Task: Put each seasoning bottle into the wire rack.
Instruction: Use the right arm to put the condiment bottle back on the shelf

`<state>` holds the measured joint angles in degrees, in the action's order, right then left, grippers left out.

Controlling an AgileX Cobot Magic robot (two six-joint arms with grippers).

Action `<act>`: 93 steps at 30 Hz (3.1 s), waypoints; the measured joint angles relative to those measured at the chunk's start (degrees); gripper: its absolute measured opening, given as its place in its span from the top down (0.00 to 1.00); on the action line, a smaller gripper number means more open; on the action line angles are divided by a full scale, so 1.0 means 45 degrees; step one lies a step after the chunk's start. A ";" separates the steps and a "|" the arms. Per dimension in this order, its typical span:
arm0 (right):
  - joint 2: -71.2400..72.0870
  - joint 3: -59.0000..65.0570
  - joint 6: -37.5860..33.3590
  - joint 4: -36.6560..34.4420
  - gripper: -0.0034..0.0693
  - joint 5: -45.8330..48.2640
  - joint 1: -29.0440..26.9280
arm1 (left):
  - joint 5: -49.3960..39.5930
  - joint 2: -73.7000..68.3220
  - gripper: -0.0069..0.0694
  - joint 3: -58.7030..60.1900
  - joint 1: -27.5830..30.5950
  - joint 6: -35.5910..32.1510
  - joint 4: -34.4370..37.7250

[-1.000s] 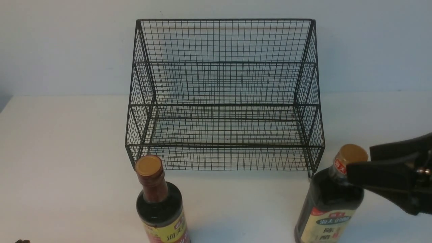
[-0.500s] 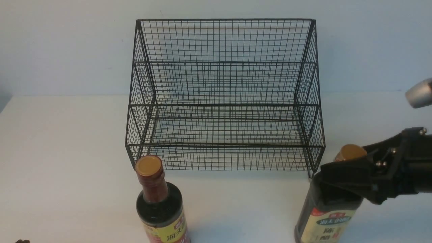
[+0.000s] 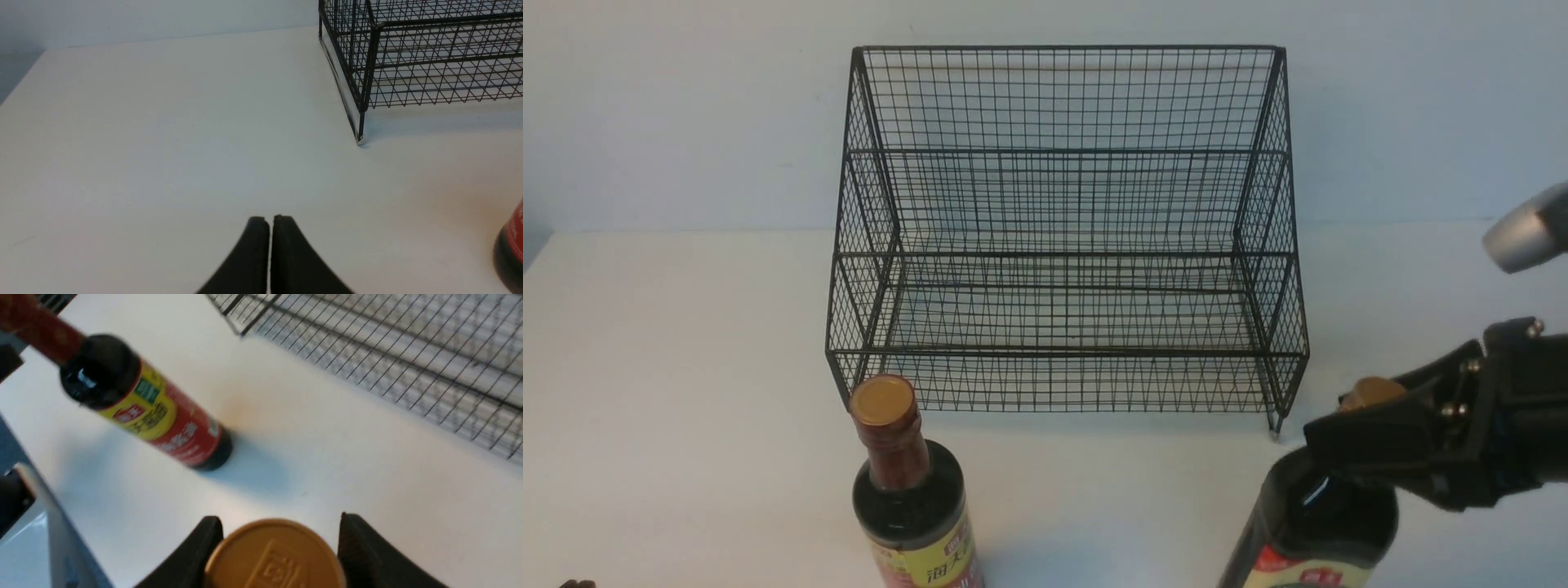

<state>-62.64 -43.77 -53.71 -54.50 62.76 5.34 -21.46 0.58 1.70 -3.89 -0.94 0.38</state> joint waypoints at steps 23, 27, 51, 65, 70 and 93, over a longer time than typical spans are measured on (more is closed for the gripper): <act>-0.0265 -0.7637 0.2261 0.1774 0.50 0.0486 0.0041 | 0.0000 0.0000 0.92 0.0000 0.0000 0.0000 0.0000; -0.0804 -0.8555 0.2284 0.1395 0.50 0.0252 0.0041 | 0.0000 0.0000 0.92 0.0000 0.0000 0.0000 0.0000; -0.7749 -1.4330 0.2482 0.3530 0.50 -0.1760 0.1430 | 0.0000 0.0000 0.92 0.0000 0.0000 0.0000 0.0000; -0.9573 -1.4330 0.2743 0.5053 0.50 -0.0282 0.1430 | 0.0000 0.0000 0.92 0.0000 0.0000 0.0000 0.0000; -0.9815 -1.4330 0.3523 0.5988 0.50 0.0737 0.1430 | 0.0000 0.0000 0.92 0.0000 0.0000 0.0000 0.0000; -1.0164 -1.4714 0.5771 0.6833 0.49 0.1135 0.1430 | 0.0000 0.0000 0.92 0.0000 0.0000 0.0000 0.0000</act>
<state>-108.38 -109.98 -27.74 -23.75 67.87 11.77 -21.46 0.58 1.70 -3.89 -0.94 0.38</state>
